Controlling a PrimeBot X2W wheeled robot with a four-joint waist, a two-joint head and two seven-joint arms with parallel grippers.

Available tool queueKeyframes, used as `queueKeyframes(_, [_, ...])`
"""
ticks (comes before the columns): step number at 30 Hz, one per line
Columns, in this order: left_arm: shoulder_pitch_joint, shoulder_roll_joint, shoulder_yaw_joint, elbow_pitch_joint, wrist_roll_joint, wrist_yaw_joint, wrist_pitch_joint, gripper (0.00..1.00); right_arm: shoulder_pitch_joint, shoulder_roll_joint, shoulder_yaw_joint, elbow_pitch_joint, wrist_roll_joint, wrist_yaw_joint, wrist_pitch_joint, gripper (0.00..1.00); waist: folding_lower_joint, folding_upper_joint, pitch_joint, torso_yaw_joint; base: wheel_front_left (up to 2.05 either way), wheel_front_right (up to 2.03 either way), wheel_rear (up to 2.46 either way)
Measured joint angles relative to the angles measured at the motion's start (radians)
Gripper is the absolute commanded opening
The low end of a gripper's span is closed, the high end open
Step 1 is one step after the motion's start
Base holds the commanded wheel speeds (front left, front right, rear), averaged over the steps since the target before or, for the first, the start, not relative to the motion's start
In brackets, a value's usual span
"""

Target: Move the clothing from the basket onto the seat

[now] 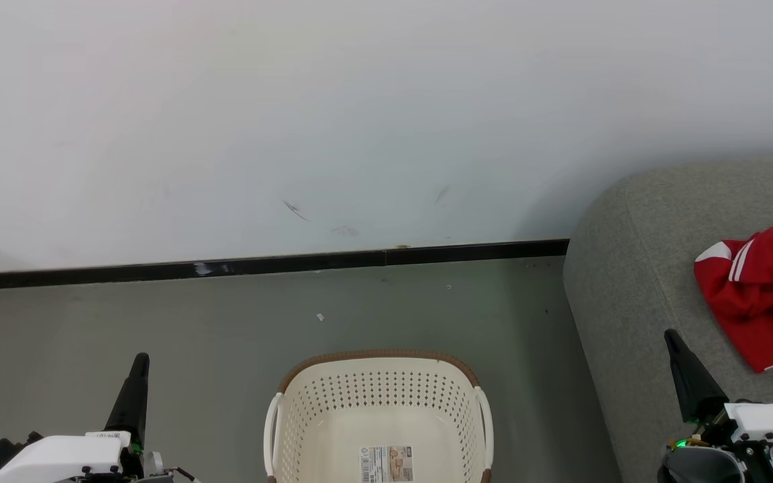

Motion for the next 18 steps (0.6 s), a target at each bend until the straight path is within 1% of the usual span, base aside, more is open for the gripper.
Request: queueKeyframes(18, [0.000, 0.000, 0.001, 0.000, 0.000, 0.000, 0.000, 0.00, 0.000, 0.000, 0.000, 0.000, 0.000, 0.000, 0.000, 0.00, -0.0001, 0.0000, 0.000, 0.000, 0.00, 0.00, 0.00])
